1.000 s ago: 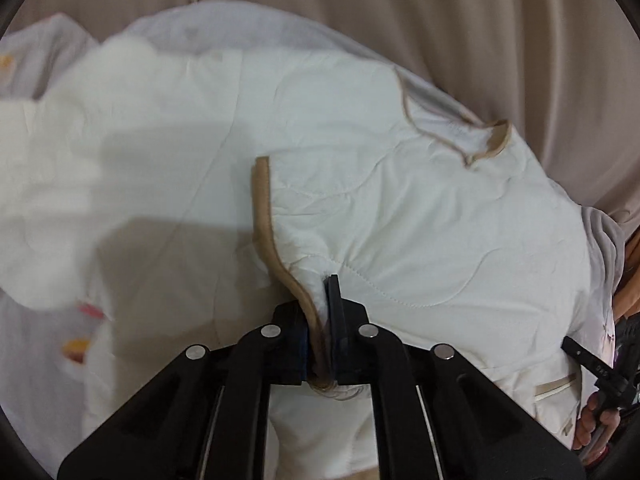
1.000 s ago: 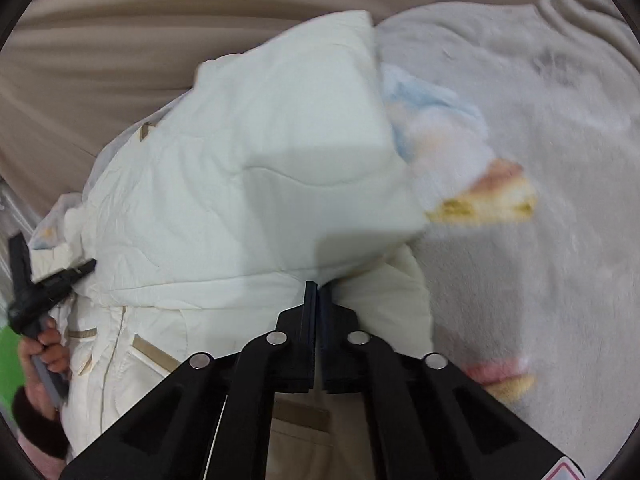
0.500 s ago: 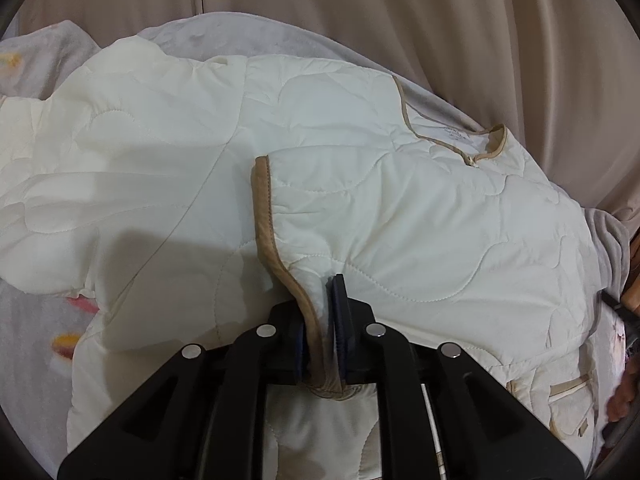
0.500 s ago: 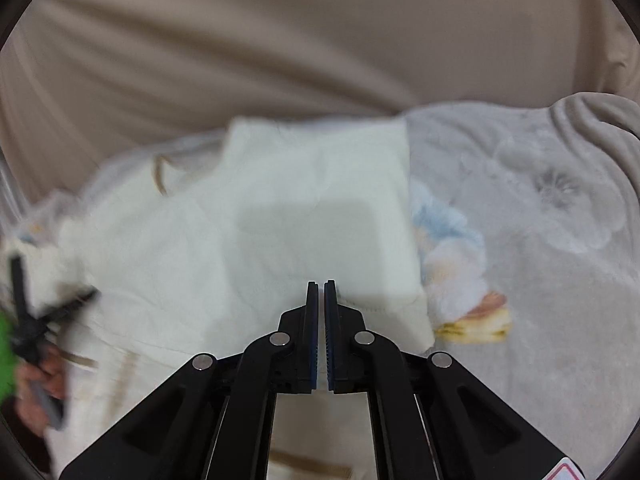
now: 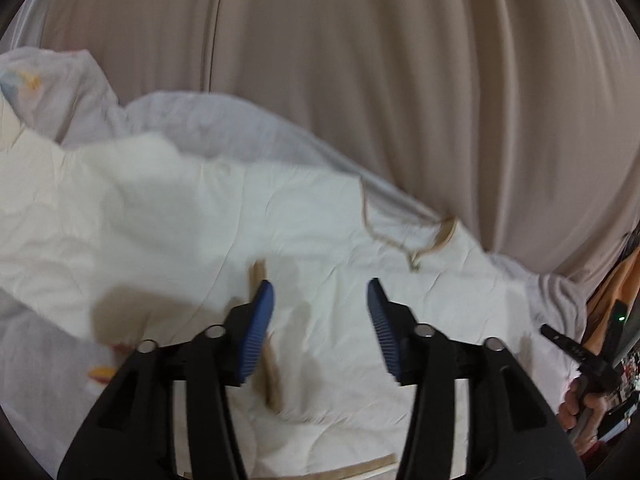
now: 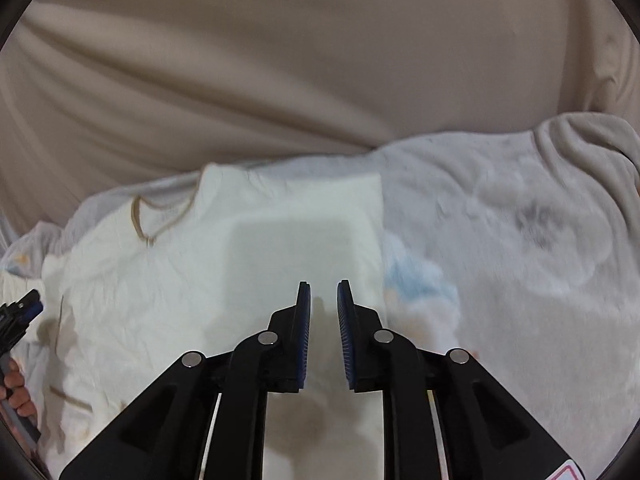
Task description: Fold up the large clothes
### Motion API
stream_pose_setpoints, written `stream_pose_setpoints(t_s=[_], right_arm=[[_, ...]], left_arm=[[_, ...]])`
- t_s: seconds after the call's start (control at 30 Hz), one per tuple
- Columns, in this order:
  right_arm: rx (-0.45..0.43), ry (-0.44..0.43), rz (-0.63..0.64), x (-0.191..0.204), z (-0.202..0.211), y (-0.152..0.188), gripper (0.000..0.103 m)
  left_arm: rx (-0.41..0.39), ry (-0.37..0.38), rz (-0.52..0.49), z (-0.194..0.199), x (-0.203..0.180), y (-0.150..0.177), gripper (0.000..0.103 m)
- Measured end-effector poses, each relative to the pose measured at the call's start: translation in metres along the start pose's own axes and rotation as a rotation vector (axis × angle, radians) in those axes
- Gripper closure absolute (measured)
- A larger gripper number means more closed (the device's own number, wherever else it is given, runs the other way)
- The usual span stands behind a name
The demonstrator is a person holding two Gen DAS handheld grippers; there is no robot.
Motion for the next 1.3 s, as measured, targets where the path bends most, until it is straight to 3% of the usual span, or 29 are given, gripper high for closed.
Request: stream_pose_setpoints(t_s=[0.1, 0.2, 0.3, 0.37, 0.47, 0.53, 0.6, 0.7, 0.87, 0.9, 1.0, 1.07, 1.1, 1.17, 1.23, 1.27, 1.3], right_arm=[[0.021, -0.009, -0.043, 0.002, -0.029, -0.002, 0.087], [0.080, 0.071, -0.028, -0.008, -0.061, 0.024, 0.092], [0.026, 0.053, 0.007, -0.018, -0.060, 0.037, 0.093], [0.026, 0.065, -0.009, -0.023, -0.052, 0.036, 0.093], [0.038, 0.051, -0.066, -0.029, -0.024, 0.038, 0.083], [0.038, 0.018, -0.062, -0.026, 0.003, 0.046, 0.073], [0.042, -0.002, -0.021, -0.023, 0.035, 0.062, 0.062], [0.068, -0.029, 0.020, -0.017, 0.071, 0.090, 0.059], [0.101, -0.094, 0.039, -0.004, 0.106, 0.122, 0.054], [0.099, -0.096, 0.065, 0.001, 0.108, 0.127, 0.049], [0.102, -0.080, 0.131, 0.011, 0.106, 0.141, 0.047], [0.103, -0.075, 0.149, 0.014, 0.105, 0.141, 0.047], [0.106, -0.075, 0.151, 0.015, 0.104, 0.142, 0.046], [0.114, -0.082, 0.136, 0.012, 0.103, 0.143, 0.046], [0.120, -0.090, 0.115, 0.009, 0.102, 0.143, 0.045], [0.123, -0.092, 0.109, 0.008, 0.101, 0.143, 0.045], [0.123, -0.091, 0.108, 0.008, 0.101, 0.144, 0.045]], left_arm=[[0.041, -0.020, -0.038, -0.027, -0.012, 0.000, 0.049], [0.116, -0.119, -0.112, -0.066, -0.007, 0.029, 0.049], [0.172, -0.129, -0.089, -0.088, 0.007, 0.049, 0.049], [0.151, -0.121, -0.067, -0.083, 0.008, 0.044, 0.049], [0.148, -0.152, -0.087, -0.064, 0.011, 0.041, 0.049], [0.122, -0.138, -0.058, -0.035, 0.021, 0.033, 0.044], [0.088, -0.150, -0.003, -0.005, 0.041, 0.025, 0.029], [0.027, -0.239, 0.104, 0.041, 0.090, 0.007, 0.025], [-0.080, -0.486, 0.257, 0.099, 0.195, -0.033, 0.025], [-0.104, -0.529, 0.276, 0.106, 0.212, -0.039, 0.025], [-0.185, -0.694, 0.292, 0.129, 0.262, -0.062, 0.026], [-0.196, -0.736, 0.282, 0.129, 0.281, -0.072, 0.026], [-0.165, -0.725, 0.281, 0.121, 0.294, -0.076, 0.026], [-0.115, -0.729, 0.271, 0.110, 0.309, -0.079, 0.035], [-0.120, -0.715, 0.254, 0.101, 0.316, -0.084, 0.044], [-0.118, -0.706, 0.242, 0.096, 0.316, -0.085, 0.059], [-0.113, -0.690, 0.229, 0.089, 0.315, -0.087, 0.087]])
Point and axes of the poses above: each gripper's, at about its wrist camera, not at the fingertips, and z roughly against the way its jaws point, x to its left, y to its underside, the point moved 2 cm from there along -z, roughly the way its jaws point, and after that the axes turned 15 degrees about -x, right-handed, at the moved point
